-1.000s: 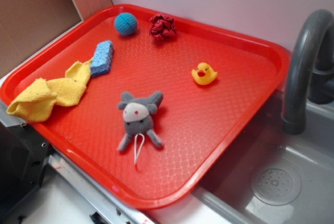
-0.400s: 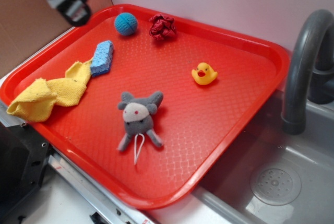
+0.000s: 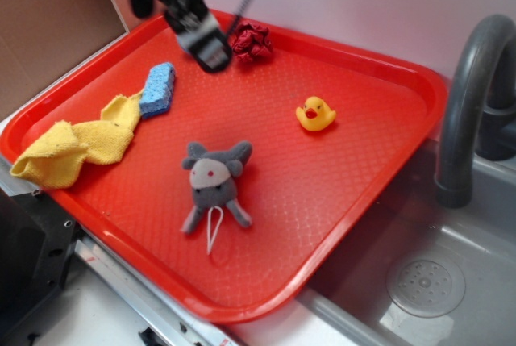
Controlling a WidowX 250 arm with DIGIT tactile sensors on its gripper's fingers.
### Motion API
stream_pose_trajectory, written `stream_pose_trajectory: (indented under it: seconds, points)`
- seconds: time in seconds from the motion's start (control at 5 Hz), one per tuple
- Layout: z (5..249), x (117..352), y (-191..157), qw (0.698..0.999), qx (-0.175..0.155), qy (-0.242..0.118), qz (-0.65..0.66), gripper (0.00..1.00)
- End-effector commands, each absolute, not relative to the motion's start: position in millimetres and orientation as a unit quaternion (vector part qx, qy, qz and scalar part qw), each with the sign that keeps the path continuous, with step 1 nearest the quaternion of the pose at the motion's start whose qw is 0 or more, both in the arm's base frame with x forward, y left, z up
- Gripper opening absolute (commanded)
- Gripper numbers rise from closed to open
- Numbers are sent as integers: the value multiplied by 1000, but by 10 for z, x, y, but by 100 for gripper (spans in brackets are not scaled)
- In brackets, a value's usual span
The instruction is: Grab the yellow duck.
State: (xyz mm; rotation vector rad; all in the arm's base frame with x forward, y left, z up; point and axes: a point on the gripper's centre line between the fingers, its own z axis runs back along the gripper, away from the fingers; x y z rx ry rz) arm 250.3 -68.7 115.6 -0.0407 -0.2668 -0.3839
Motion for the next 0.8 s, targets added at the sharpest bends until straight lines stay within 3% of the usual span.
stream_pose_trajectory:
  seconds: [0.0,0.2,0.4,0.6]
  points:
    - [964,2916,-913,961,-21,-148,-233,100]
    - [817,2987,-978,959,-21,-138,-247,100]
    - [685,3045,-1021,948,-62,-131,-284,100]
    - [608,3067,-1065,946,-46,-117,-300,100]
